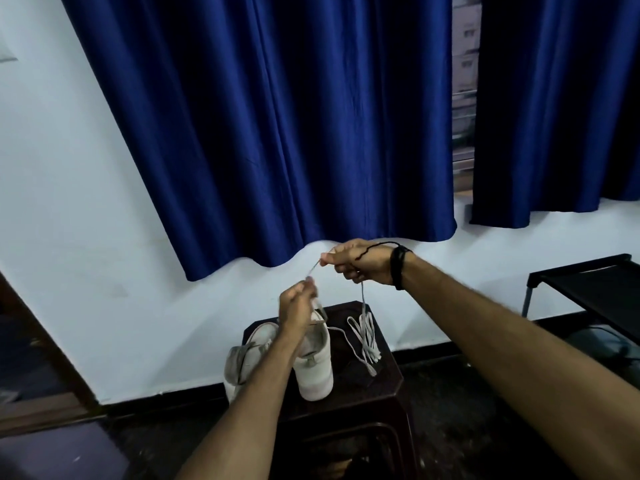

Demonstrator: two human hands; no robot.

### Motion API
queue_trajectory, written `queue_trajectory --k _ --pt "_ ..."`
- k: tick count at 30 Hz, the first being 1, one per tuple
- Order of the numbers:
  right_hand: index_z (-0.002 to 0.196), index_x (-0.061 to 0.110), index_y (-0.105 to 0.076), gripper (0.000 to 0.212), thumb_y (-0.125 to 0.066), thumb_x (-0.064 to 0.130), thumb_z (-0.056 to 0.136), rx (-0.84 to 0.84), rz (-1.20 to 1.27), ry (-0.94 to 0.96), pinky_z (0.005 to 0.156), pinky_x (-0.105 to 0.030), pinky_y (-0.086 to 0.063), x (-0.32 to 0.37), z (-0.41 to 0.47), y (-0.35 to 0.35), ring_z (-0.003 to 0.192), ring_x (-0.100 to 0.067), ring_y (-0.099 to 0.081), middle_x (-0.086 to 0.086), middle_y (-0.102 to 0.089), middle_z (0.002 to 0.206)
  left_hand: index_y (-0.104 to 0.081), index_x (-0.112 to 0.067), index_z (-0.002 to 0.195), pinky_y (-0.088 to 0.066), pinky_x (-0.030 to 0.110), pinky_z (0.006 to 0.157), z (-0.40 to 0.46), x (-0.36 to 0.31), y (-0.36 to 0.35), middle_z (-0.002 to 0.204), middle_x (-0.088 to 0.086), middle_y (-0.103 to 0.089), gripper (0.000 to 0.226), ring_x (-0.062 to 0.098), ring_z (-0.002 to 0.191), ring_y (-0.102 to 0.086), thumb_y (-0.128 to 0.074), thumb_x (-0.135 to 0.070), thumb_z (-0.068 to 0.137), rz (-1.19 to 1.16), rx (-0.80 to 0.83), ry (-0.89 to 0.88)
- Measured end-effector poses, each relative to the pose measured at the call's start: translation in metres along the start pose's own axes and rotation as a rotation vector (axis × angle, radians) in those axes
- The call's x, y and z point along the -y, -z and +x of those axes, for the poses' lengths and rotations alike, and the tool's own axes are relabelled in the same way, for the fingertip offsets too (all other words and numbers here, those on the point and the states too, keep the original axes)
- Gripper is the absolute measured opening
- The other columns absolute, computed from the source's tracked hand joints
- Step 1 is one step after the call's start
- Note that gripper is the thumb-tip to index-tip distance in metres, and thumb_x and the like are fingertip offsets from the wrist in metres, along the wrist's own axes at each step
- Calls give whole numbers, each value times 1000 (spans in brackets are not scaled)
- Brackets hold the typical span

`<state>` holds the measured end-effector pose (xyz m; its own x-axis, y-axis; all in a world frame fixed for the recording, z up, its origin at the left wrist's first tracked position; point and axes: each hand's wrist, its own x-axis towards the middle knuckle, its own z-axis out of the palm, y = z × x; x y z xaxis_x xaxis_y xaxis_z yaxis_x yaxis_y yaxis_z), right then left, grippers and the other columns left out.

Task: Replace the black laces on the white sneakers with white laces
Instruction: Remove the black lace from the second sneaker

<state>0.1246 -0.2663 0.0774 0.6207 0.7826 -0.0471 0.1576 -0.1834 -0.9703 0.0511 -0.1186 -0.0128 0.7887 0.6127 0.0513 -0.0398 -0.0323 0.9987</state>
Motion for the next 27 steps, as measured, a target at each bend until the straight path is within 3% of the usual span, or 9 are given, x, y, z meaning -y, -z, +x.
queue_trajectory --k 2,4,7,12,15,18,21,24,27 --pt "91 12 -60 23 -63 35 91 -46 2 -13 47 -20 -19 -4 -10 11 50 -8 -25 8 -34 57 -55 -18 62 -25 25 45 10 9 19 50 -3 -39 36 15 45 -33 -57 -33 95 -145 -237 113" --pt "93 9 -65 44 -56 52 91 -141 32 -73 47 -20 -20 -13 -19 28 50 -9 -25 6 -32 58 -56 -15 59 -32 28 48 15 17 35 53 2 -45 33 21 50 -41 -57 -25 90 -150 -332 151" --pt "82 8 -69 58 -46 60 92 -211 -79 -230 44 -19 -24 -43 -24 45 44 -9 -31 5 -39 55 -60 -14 49 -42 31 59 14 31 39 55 5 -57 36 24 57 -52 -60 -19 85 -79 -224 160" --pt "64 17 -76 42 -63 50 87 87 -440 -396 43 -22 -21 -103 -21 17 43 -12 -28 2 -43 51 -46 -6 54 -32 23 45 -1 31 28 42 5 -45 34 11 39 -41 -44 -4 88 -145 23 30" --pt "60 19 -72 38 -68 48 84 -16 -528 -284 42 -19 -28 -122 -10 -4 40 -9 -38 8 -47 43 -42 -7 46 -31 28 49 6 40 28 38 9 -40 53 19 39 -41 -38 -30 94 -126 75 41" --pt "59 19 -63 46 -61 56 86 -184 -844 -300 53 -22 -37 -140 -2 3 64 -13 -53 7 -51 54 -47 -10 42 -40 28 53 12 45 34 46 8 -49 71 24 48 -50 -40 -66 87 264 -20 106" --pt "56 19 -59 53 -54 60 88 -161 -743 -336 57 -23 -38 -138 -3 20 59 -11 -52 6 -53 52 -67 -17 60 -55 34 67 11 49 34 53 -6 -65 43 17 61 -66 -62 -59 72 661 -80 -13" --pt "86 8 -65 9 -61 13 92 -54 -357 -144 55 -16 -38 -114 0 17 49 4 -53 11 -59 55 -70 -34 74 -56 33 75 11 45 13 71 -16 -71 21 8 74 -68 -70 -54 77 561 126 -141" --pt "100 9 -53 23 -55 0 79 -73 -25 -41 45 -14 -37 -97 11 2 52 -3 -52 0 -54 69 -71 -24 85 -46 19 63 0 30 -21 65 -16 -66 36 0 66 -60 -53 -53 95 549 314 -229"
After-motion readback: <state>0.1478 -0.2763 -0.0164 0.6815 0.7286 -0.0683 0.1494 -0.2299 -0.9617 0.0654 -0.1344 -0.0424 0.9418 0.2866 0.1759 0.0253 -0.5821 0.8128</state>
